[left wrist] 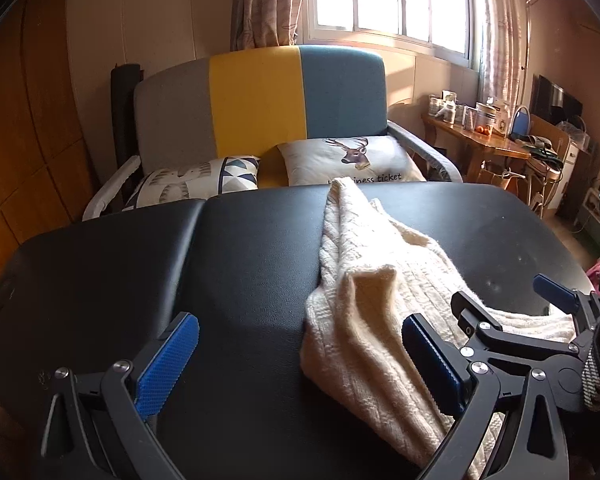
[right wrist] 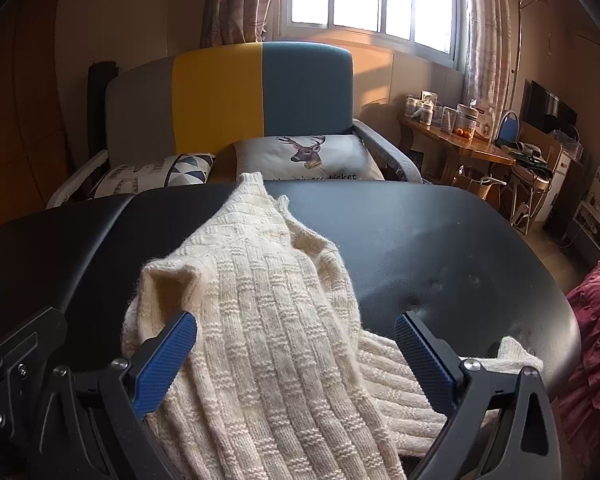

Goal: Fold clothes
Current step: 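Grasp the cream sweater's sleeve cuff with the right gripper and lift it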

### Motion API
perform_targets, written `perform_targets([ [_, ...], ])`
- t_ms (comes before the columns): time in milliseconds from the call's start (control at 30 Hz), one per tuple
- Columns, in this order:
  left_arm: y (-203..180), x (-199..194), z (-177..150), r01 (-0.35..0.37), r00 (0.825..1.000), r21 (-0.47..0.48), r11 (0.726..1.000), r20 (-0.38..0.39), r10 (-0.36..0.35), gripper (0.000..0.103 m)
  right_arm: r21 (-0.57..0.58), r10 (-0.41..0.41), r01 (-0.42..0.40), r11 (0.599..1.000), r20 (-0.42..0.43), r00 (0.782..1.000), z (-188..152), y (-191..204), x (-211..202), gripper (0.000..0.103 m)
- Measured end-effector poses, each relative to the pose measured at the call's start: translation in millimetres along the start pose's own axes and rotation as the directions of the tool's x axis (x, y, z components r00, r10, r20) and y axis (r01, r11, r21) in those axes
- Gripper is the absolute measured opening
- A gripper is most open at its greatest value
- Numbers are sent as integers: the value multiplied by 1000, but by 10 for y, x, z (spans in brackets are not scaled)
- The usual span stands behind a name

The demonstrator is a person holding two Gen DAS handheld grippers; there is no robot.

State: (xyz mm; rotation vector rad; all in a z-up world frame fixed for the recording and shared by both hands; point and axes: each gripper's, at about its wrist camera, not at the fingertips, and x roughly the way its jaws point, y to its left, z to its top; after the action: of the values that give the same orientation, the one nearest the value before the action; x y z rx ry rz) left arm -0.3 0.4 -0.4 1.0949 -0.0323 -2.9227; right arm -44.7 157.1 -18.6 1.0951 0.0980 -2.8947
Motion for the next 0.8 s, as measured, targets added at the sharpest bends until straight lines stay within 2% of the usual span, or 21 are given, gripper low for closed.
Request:
perform_targets([
  [133,-53,32,-10,-17,1000,12,1000,-10,17,103,4,-3,3,1000,-14,1000,-24,-25,47,102],
  [233,-28,70,-25,22,999,-7,1000,-33,-23,103,7,-5,5,1000,-25,1000,-42,-44,81,102],
  [367,-12,157,-82,29,998,-8,1000,-55,-29,103,10,-8,9,1000,-40,999,-66,-69,128,102],
  [467,54,281,-155,73,994,-24,997,-83,-75,103,13,-10,11,1000,-50,999,-84,-87,163,102],
  [600,182,421,-291,107,985,-38,994,-131,-111,103,6,15,-14,1000,-82,997,-121,-114,239,102],
  [667,250,491,-372,113,980,-42,993,-161,-118,103,13,80,-79,997,-110,991,-148,-166,290,98],
  [700,280,521,-415,114,978,-38,993,-173,-119,103,46,153,-148,988,-132,979,-176,-252,314,89],
  [767,367,585,-496,164,962,-54,985,-211,-171,103,119,300,-283,952,-167,939,-235,-431,359,83],
  [800,422,618,-533,202,949,-82,976,-231,-216,103,185,423,-391,902,-190,886,-292,-546,401,83],
])
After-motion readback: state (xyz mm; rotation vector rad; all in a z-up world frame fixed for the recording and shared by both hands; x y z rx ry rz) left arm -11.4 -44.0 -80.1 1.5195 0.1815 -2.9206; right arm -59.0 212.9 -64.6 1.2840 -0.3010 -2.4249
